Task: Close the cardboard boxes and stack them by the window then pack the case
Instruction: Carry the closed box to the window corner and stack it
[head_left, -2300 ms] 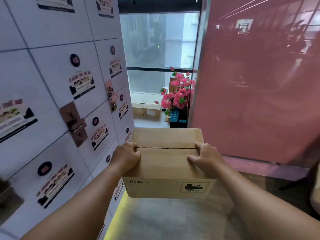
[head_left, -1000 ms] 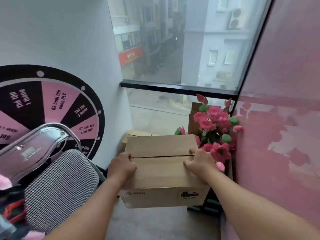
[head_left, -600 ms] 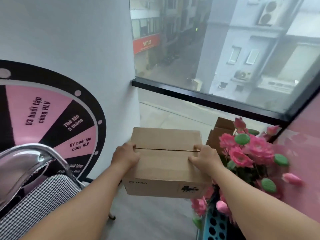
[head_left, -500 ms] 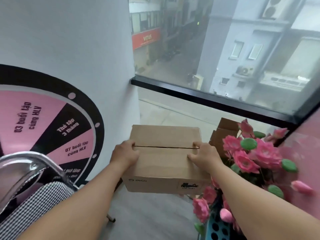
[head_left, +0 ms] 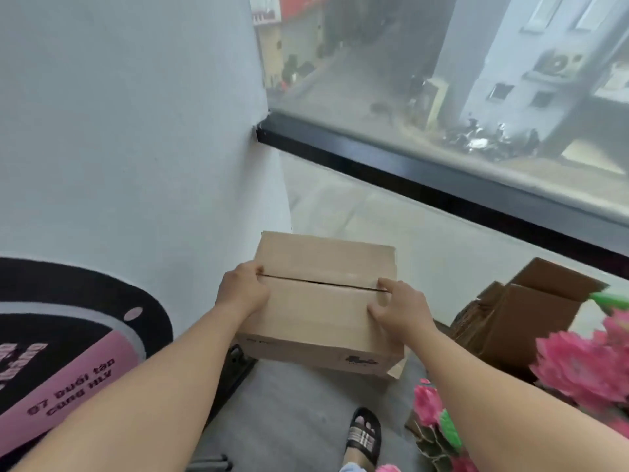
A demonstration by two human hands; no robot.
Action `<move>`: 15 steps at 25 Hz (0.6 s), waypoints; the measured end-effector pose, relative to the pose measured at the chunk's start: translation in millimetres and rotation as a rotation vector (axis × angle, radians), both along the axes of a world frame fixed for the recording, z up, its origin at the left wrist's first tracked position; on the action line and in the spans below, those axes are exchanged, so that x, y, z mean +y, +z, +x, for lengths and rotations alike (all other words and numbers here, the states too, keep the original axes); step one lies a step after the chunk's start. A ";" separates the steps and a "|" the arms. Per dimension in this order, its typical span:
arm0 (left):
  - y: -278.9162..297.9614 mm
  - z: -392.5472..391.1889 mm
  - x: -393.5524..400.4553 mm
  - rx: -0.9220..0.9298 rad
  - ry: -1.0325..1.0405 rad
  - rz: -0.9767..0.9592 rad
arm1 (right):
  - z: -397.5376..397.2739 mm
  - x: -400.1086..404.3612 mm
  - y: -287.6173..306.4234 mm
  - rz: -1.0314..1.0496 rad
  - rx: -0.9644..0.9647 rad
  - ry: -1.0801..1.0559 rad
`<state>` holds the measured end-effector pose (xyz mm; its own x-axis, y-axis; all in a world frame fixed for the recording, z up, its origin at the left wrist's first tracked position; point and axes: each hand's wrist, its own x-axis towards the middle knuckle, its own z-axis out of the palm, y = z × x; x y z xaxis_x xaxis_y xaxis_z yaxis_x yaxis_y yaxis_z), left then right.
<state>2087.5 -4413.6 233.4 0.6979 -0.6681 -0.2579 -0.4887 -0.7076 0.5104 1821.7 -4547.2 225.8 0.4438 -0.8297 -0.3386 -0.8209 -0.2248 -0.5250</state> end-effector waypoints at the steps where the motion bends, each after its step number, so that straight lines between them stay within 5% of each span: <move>1: -12.1 15.6 -17.0 -0.006 0.005 0.009 | 13.3 -14.0 -13.9 0.009 0.010 -0.006; 15: -266.5 197.7 -161.5 -0.049 -0.214 0.205 | 172.6 -85.0 -259.9 0.184 0.003 -0.278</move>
